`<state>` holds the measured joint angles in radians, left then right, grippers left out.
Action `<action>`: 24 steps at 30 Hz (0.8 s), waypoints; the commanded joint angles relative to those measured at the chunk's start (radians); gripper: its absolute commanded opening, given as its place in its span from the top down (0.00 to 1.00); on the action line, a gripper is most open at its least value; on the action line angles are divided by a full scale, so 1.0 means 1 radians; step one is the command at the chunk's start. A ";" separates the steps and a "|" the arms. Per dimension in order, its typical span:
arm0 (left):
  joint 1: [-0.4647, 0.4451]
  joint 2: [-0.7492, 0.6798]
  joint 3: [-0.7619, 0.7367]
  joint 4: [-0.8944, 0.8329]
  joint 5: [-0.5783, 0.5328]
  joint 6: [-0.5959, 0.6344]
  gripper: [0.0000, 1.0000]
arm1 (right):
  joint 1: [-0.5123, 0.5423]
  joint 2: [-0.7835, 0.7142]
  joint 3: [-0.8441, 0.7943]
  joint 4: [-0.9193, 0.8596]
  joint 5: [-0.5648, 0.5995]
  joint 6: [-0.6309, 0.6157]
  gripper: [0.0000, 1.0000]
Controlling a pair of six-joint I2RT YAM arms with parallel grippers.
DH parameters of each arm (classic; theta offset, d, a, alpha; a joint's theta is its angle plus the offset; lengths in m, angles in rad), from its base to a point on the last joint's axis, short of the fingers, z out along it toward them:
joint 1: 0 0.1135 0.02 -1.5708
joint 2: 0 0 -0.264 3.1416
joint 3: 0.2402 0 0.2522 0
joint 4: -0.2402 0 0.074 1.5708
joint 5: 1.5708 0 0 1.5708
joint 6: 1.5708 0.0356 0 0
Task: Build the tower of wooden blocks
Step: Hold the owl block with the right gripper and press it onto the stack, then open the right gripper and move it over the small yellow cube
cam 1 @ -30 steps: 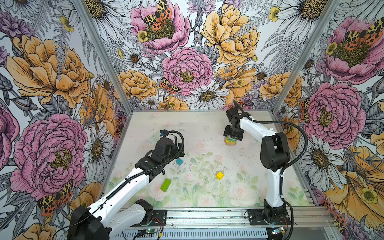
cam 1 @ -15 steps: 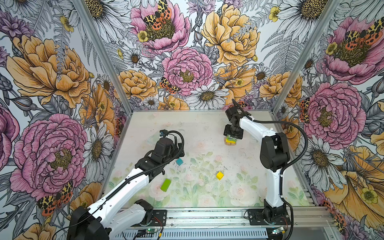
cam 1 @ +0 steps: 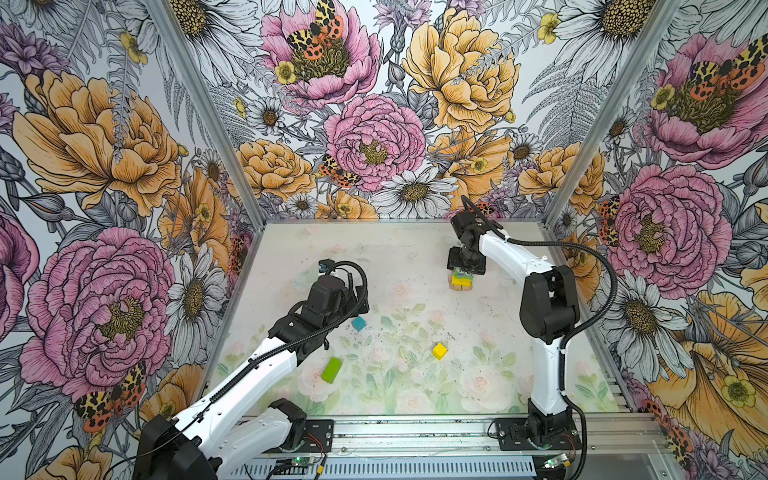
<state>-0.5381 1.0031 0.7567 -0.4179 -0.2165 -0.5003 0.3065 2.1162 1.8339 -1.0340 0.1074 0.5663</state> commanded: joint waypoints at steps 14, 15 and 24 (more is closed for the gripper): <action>-0.005 0.011 0.012 0.007 0.019 -0.027 0.01 | -0.007 0.059 0.030 -0.004 -0.019 -0.036 0.26; -0.007 0.012 0.012 0.008 0.017 -0.027 0.01 | -0.007 0.057 0.030 -0.003 -0.018 -0.037 0.25; -0.022 0.017 0.030 0.002 0.013 -0.027 0.01 | -0.006 0.002 0.021 -0.005 0.010 -0.057 0.14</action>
<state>-0.5510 1.0176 0.7570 -0.4191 -0.2119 -0.5220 0.3065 2.1548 1.8393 -1.0389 0.0959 0.5266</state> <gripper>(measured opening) 0.989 0.859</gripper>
